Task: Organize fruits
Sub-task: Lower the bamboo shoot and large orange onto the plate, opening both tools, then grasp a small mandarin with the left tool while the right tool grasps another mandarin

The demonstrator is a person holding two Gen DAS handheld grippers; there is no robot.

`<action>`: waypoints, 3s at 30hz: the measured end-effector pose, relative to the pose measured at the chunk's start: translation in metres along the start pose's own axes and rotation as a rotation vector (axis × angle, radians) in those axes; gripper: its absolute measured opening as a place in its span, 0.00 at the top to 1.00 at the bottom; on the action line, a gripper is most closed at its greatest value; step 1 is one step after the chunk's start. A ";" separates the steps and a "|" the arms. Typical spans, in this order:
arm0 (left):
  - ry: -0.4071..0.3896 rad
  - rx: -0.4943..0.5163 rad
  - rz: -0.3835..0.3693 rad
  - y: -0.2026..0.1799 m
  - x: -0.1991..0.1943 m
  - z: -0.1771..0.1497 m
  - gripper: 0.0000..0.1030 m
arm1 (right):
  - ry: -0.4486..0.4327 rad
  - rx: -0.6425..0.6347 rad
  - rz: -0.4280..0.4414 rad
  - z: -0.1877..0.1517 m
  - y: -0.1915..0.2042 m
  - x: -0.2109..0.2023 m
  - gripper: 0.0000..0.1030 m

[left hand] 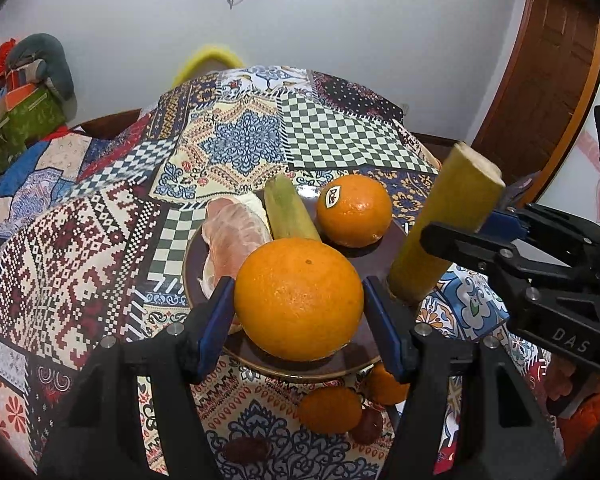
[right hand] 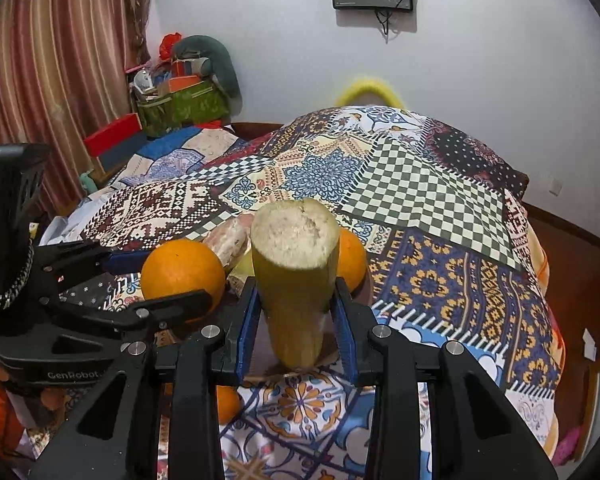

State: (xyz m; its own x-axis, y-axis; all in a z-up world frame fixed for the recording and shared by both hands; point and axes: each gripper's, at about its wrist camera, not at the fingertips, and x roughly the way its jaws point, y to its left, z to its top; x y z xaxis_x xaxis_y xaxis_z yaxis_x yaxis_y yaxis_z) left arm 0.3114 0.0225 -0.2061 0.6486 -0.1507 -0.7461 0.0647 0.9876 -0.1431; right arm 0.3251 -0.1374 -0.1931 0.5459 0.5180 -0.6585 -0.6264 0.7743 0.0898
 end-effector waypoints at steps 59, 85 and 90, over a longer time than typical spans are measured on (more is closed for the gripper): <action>-0.024 -0.044 0.020 -0.001 -0.087 -0.056 0.38 | 0.092 0.052 -0.008 -0.056 0.032 -0.036 0.56; 0.066 -0.054 0.017 0.004 -0.035 -0.069 0.38 | 0.172 0.095 0.095 -0.066 0.033 0.011 0.71; 0.065 -0.033 0.012 -0.004 -0.030 -0.063 0.38 | 0.145 0.118 0.076 -0.066 0.020 -0.001 0.71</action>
State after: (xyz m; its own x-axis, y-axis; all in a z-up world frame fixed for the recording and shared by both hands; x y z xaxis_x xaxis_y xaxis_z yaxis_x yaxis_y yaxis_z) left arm 0.2441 0.0201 -0.2240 0.5988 -0.1426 -0.7881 0.0314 0.9874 -0.1548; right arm 0.2750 -0.1463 -0.2403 0.4086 0.5256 -0.7462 -0.5885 0.7766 0.2247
